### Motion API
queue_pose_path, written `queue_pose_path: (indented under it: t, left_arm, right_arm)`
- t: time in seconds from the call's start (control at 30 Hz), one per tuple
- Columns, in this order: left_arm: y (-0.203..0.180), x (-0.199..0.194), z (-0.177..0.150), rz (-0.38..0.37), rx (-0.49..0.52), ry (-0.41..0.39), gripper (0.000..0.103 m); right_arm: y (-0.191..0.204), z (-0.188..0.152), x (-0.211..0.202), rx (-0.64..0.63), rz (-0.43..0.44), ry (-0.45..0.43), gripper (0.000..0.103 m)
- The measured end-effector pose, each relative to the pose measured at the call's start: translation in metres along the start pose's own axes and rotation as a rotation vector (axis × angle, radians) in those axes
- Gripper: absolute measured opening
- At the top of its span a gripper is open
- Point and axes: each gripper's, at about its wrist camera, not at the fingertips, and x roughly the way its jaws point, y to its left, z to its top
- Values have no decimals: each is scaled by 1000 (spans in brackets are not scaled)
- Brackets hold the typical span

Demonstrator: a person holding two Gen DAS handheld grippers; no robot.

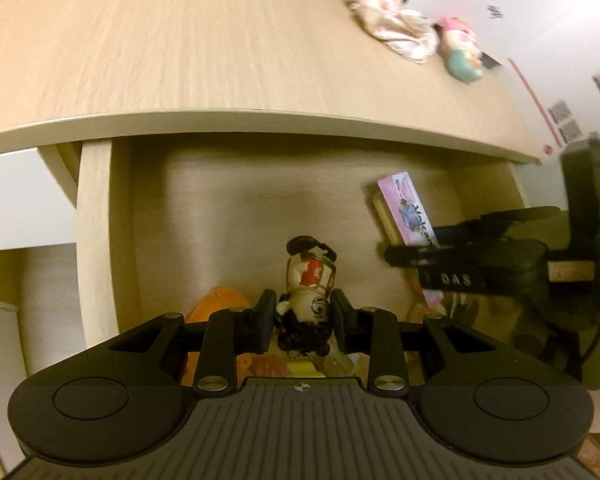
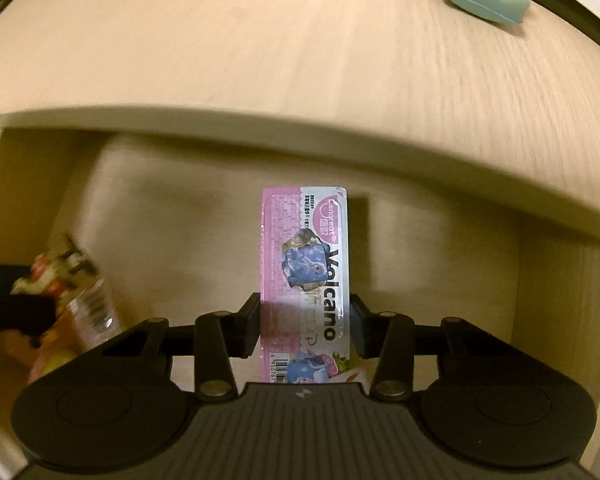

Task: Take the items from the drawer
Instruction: 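Carry both items onto the desk beside the white case and open both tools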

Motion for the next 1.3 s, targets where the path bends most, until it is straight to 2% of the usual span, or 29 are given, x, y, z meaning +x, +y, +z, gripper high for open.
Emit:
queue_pose_path:
  t: [0.17,0.33,0.5,0.57,0.67,0.77,0.9,1.0,1.17,1.3]
  left_arm:
    - [-11,-24,-4,-43,103,-19,33]
    - [-28,-53,0,-108,208,-83,33]
    - [-40,-99,32,-151,245,-238,33]
    - [-42,-110,50,-140,230,-313,33]
    - [-43,-109,74,-112,212,-373,33]
    - [-43,-92,97,-85,192,-391,33]
    - [-44,-60,125,-62,159,-367,33]
    - [-41,-38,138,-39,140,-349,33]
    - [-35,-7,153,21,99,-309,33]
    - [-32,8,156,75,105,-273,33]
  right_arm:
    - [14,-26,-43,-4,16,-49,44]
    - [24,-45,-97,13,1,-171,44]
    - [27,-54,-155,12,-7,-327,43]
    - [15,-47,-171,20,-14,-395,43]
    - [-3,-32,-185,55,-29,-461,43]
    - [-35,-10,-182,130,-54,-483,43]
    - [-83,25,-155,315,-2,-439,43]
    - [-106,44,-130,381,25,-405,43]
    - [-125,74,-95,397,11,-355,43]
    - [-132,89,-73,380,18,-306,44]
